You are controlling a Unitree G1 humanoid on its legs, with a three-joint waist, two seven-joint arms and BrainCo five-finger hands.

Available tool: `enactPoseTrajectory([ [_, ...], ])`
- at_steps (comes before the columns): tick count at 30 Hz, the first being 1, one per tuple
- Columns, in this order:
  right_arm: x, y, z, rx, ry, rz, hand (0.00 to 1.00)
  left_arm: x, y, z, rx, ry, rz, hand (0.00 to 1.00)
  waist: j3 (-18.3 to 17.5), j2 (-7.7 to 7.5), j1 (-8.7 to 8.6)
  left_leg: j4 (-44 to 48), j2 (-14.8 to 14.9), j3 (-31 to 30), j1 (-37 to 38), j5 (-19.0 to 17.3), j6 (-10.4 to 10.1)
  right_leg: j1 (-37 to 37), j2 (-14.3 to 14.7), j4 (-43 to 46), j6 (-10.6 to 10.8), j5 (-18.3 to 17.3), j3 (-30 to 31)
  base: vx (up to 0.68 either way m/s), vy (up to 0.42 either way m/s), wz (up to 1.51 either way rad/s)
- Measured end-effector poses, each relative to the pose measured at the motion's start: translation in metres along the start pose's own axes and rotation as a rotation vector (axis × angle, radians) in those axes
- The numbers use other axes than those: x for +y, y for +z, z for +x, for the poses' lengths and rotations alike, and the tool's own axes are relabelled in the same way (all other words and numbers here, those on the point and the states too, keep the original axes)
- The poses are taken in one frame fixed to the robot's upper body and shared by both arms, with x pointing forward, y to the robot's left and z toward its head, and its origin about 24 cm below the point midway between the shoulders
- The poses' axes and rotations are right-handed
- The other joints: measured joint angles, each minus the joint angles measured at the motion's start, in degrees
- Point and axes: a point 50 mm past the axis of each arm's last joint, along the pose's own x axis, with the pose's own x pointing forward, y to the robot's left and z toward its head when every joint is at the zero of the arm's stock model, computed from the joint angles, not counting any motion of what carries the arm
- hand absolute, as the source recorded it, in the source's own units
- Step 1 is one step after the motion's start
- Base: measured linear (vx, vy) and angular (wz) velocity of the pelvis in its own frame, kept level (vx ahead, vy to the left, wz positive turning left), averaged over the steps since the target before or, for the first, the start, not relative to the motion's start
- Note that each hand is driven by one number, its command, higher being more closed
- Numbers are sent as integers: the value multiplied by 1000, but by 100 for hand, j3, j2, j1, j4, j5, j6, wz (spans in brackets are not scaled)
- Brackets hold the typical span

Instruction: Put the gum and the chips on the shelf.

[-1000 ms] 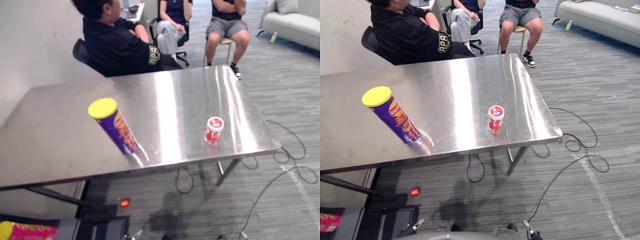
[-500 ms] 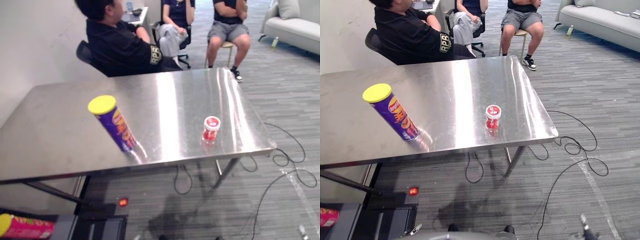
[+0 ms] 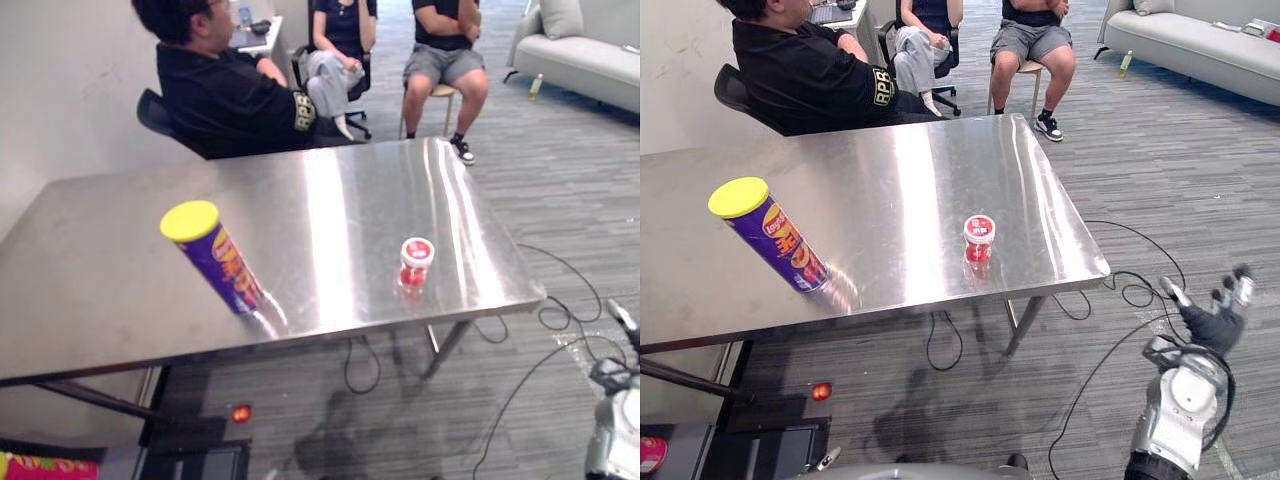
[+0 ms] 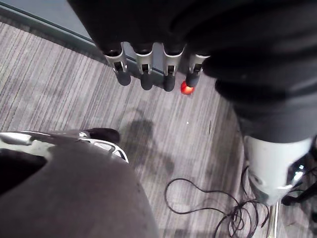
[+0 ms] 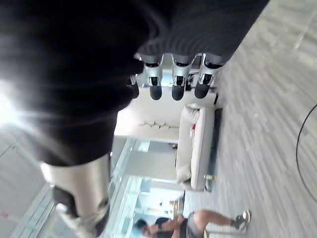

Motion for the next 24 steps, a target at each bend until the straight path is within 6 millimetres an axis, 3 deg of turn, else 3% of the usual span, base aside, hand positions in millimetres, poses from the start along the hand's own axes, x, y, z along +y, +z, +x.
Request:
enactPoseTrajectory([
  [3,18,8,-2,-35,120,11,0,0,0,0,-2,-4,16,0,-31,13,14,-15,-12,-58,-23,14,20,-10,-19,14,2,-2,-31,-60,-5,7],
  [4,23,11,-4,-47,165,12,0,0,0,0,-2,-7,21,0,-20,-50,19,-19,-17,-79,-51,22,31,-27,-23,18,6,1,-49,-30,-7,8],
  [5,26,12,-6,-52,200,12,0,1,1,0,-5,-5,24,0,-67,19,45,-11,-26,-97,-54,28,39,-23,-25,23,7,2,-68,-20,-6,8],
  [7,32,11,-8,-49,251,17,0,1,1,0,-2,-10,33,0,-46,-57,73,-8,-31,-140,-70,38,53,-18,-24,25,8,2,-105,6,-15,11],
  [8,37,11,-9,-46,286,24,0,1,1,0,-3,-12,41,0,-94,14,77,1,-34,-193,-83,45,61,5,-25,25,9,1,-163,15,-23,17],
  [9,39,11,-10,-45,308,26,0,1,1,0,-2,-12,41,0,-71,-55,78,0,-34,-217,-100,49,64,7,-24,25,9,1,-188,21,-21,17],
  [11,48,13,-12,-52,371,52,0,1,1,0,-4,-14,40,0,-91,-34,138,1,-32,-269,-144,67,70,1,-19,24,9,1,-234,16,-23,14],
  [13,56,14,-14,-55,408,66,0,1,1,0,-4,-13,39,0,-109,-2,145,2,-33,-359,-170,85,71,24,-17,24,9,1,-311,16,-23,21],
  [17,74,17,-17,-62,479,111,0,1,2,0,-8,-14,39,0,-57,-86,177,1,-25,-436,-175,97,69,55,-5,47,9,1,-356,8,-17,11],
  [18,80,19,-17,-70,495,121,0,2,2,0,-8,-13,40,0,-76,-39,198,1,-24,-454,-174,102,68,56,-5,70,9,1,-372,-1,-16,5],
  [24,109,22,-14,-73,558,159,0,3,8,1,-28,-11,44,0,97,-130,293,-34,-27,-588,-202,161,76,89,-7,92,-1,-7,-501,-28,-16,11],
])
